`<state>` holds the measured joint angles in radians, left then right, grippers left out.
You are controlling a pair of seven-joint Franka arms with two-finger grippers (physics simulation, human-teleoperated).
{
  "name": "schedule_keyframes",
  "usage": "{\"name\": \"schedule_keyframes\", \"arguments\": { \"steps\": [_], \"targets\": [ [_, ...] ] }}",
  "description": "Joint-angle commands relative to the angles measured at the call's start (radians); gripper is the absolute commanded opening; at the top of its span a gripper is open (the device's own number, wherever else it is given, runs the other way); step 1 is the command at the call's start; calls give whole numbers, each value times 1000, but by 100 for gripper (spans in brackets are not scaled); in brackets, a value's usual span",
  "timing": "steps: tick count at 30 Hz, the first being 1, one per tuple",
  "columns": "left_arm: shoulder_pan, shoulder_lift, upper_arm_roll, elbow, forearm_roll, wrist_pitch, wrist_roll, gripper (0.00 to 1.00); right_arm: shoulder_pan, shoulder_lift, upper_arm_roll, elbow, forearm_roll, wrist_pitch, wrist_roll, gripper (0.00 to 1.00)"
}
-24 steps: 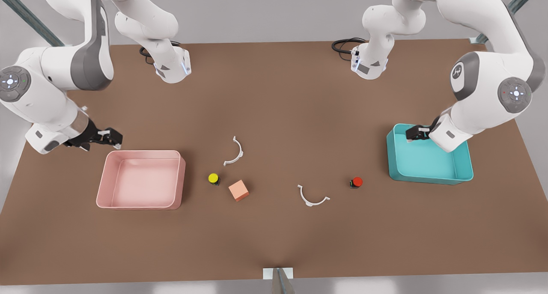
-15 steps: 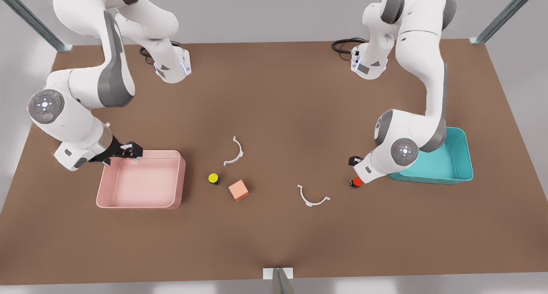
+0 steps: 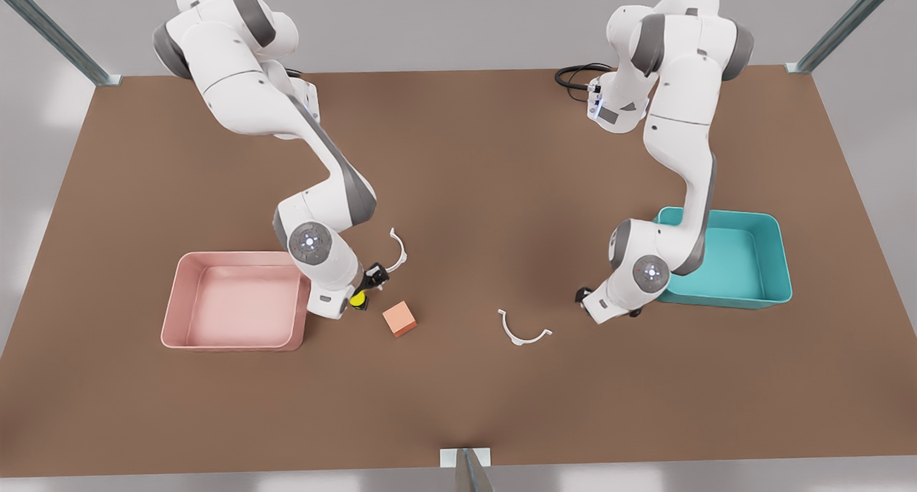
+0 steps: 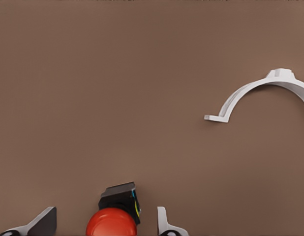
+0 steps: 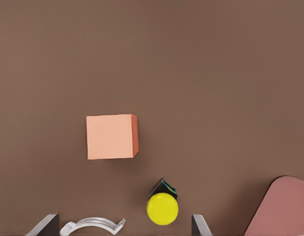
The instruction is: Place the red button in the blue storage box with the left arm, and place the yellow button in the pink storage box with the right arm
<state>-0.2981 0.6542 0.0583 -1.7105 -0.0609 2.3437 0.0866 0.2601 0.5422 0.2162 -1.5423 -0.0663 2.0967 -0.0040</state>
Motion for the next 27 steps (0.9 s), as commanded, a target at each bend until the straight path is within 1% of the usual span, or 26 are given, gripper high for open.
{"name": "schedule_keyframes", "arguments": {
  "steps": [1, 5, 6, 7, 8, 10, 12, 14, 17, 20, 22, 24, 27],
  "targets": [
    [1, 21, 0, 2, 1, 92, 48, 100, -5, 1, 3, -31, 2, 57, -68, 100],
    [10, 32, 0, -38, -1, 92, 53, 100, -32, 2, 3, -78, 3, 54, -65, 100],
    [10, 32, 0, -38, 0, 92, 48, 86, -41, 4, 3, -87, 3, 54, -67, 100],
    [10, 32, 0, -38, 0, 92, 47, 75, -59, -2, 5, -111, 2, 55, -70, 100],
    [10, 32, 0, -38, -1, 92, 47, 70, -65, -4, 5, -133, 2, 55, -70, 100],
    [10, 32, 0, -37, -1, 92, 47, 68, -64, -2, 5, -159, 0, 66, -70, 100],
    [11, 32, 0, -35, -1, 92, 45, 59, -65, -1, 5, -208, 0, 166, -70, 100],
    [13, 30, 0, -35, -1, 89, 45, 50, -65, 1, 5, -208, 0, 187, -70, 100],
    [13, 22, 0, -32, -1, 75, 42, 49, -70, 13, 3, -206, -1, 249, -70, 100],
    [33, -62, 3, -15, -1, -59, 42, 49, -81, 27, 0, -205, -1, 273, -68, 100],
    [105, -146, 2, -1, -1, -200, 149, 49, -79, 36, 0, -206, -1, 273, -68, 100],
    [229, -203, 2, 2, -1, -300, 373, 49, -74, 45, 3, -208, -1, 272, -65, 100],
    [379, -222, 3, 0, -1, -395, 663, 49, -74, 48, 3, -231, -1, 275, -68, 100]
  ]
}}
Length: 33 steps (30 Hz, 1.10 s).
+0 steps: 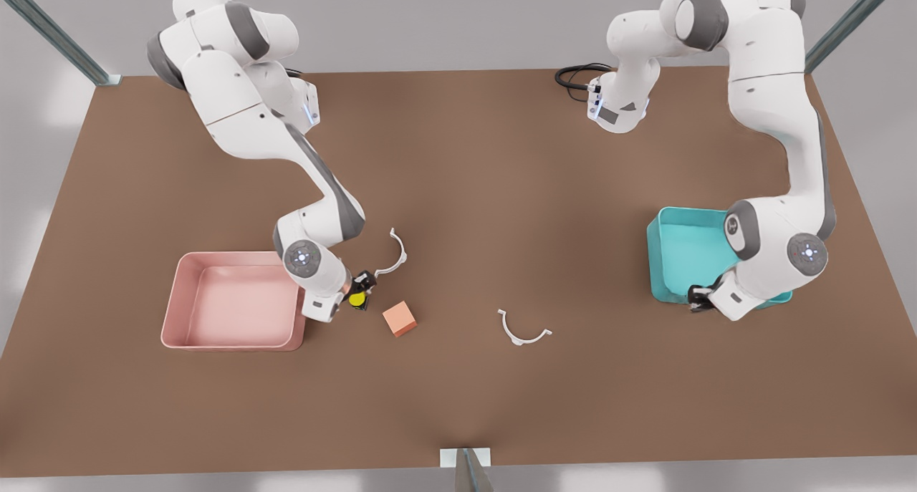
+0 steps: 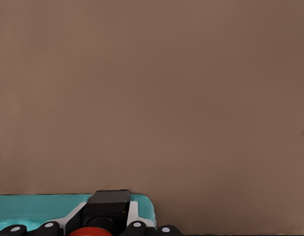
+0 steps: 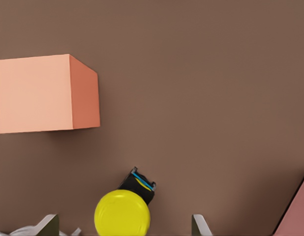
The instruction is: Place the red button in the blue storage box with the left arm, and place the yellow button in the pink storage box with the right arm
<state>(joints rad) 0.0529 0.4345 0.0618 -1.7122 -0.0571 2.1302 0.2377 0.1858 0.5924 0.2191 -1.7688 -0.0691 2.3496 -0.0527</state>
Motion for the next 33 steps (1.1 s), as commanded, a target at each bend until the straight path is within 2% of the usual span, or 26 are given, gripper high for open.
{"name": "schedule_keyframes", "arguments": {
  "steps": [1, 4, 6, 7, 10, 11, 13, 15, 17, 20, 23, 25, 29, 33],
  "targets": [
    [38, -26, 1, -9, -3, -223, 543, 49, 1, 6, 0, -11, 2, 36, -21, 100],
    [54, -91, 10, -176, 6, -243, 580, 52, 4, 12, 0, -64, 0, 122, -22, 100],
    [54, -77, 12, -204, 8, -245, 580, 62, 4, 18, 0, -64, 0, 123, -22, 100],
    [54, -66, 12, -213, 23, -269, 577, 100, 9, 23, 0, -69, 0, 148, -22, 100],
    [53, -49, 12, -192, 23, -285, 565, 100, 12, 30, 0, -78, -3, 197, -27, 100],
    [50, -54, 10, -138, 23, -303, 528, 100, 12, 32, 0, -92, -3, 237, -27, 100],
    [-59, -56, 3, 108, 17, -487, 85, 100, 11, 33, 0, -103, -3, 260, -35, 100],
    [-70, -77, 6, 309, -87, -489, 12, 100, 11, 33, 0, -109, -3, 260, -35, 84],
    [-91, -249, 0, 270, -9, -444, -234, 100, 9, 33, 0, -112, -3, 260, -35, 75],
    [-129, -215, -10, 335, 55, -509, -291, 100, 9, 38, 0, -120, -3, 286, -35, 75],
    [-133, -168, -8, 350, 56, -503, -302, 100, 6, 38, 0, -120, -3, 289, -36, 61],
    [-134, -169, -8, 348, 56, -507, -301, 100, 4, 32, 0, -120, -3, 289, -36, 57],
    [-134, -171, -8, 348, 56, -509, -299, 100, 1, -19, 2, -113, -2, 287, -27, 56],
    [-136, -174, -10, 350, 54, -510, -299, 100, -49, -135, 0, -116, -2, 241, -18, 56]
  ]
}}
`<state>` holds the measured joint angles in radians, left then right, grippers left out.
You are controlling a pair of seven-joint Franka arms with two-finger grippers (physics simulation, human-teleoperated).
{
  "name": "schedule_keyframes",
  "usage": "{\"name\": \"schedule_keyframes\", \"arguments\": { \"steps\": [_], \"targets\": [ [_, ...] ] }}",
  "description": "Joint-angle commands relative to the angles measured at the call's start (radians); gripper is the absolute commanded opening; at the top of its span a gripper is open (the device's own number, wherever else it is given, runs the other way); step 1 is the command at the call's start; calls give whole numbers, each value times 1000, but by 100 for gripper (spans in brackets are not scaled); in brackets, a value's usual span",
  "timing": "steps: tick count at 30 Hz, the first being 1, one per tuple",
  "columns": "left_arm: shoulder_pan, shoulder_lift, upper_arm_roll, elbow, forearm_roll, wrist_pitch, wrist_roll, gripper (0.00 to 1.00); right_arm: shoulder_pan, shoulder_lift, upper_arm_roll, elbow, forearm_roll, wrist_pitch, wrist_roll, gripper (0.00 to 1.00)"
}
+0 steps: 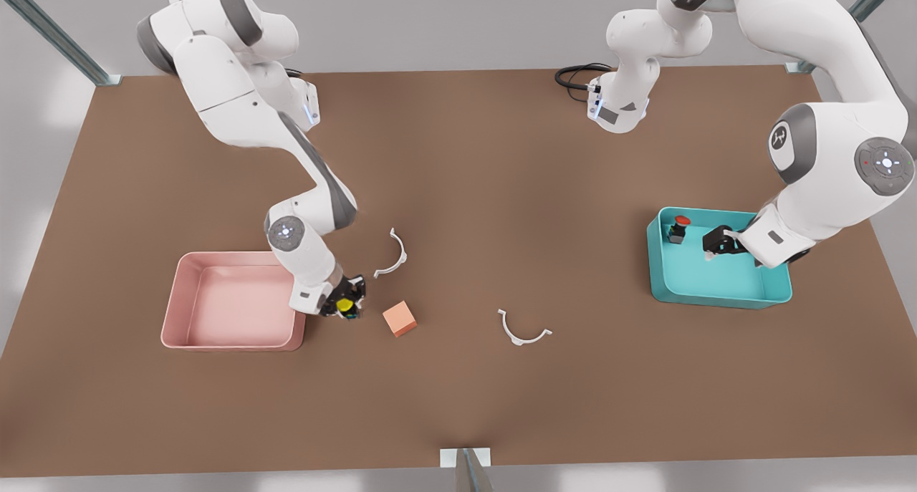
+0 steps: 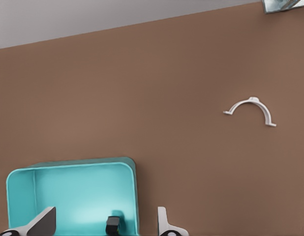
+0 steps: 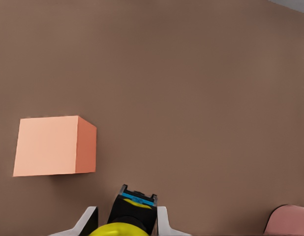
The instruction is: Place the red button in the blue storage box with the left arm, and place the yellow button in the pink storage box with the right arm
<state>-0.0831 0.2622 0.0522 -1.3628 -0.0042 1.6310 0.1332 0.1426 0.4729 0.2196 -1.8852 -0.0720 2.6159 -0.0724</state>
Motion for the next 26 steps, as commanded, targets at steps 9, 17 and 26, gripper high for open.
{"name": "schedule_keyframes", "arguments": {
  "steps": [9, 17, 26],
  "targets": [
    [-6, 2, 0, 1, 0, -10, -196, 100, -251, -151, 0, -81, 1, -260, -7, 57],
    [-7, 0, -3, 1, -2, -11, -196, 100, -371, -114, 0, -138, 1, -261, -7, 100],
    [-7, -1, -3, 1, -3, -14, -196, 100, -236, -318, -71, 379, -3, -913, 175, 100]
  ]
}}
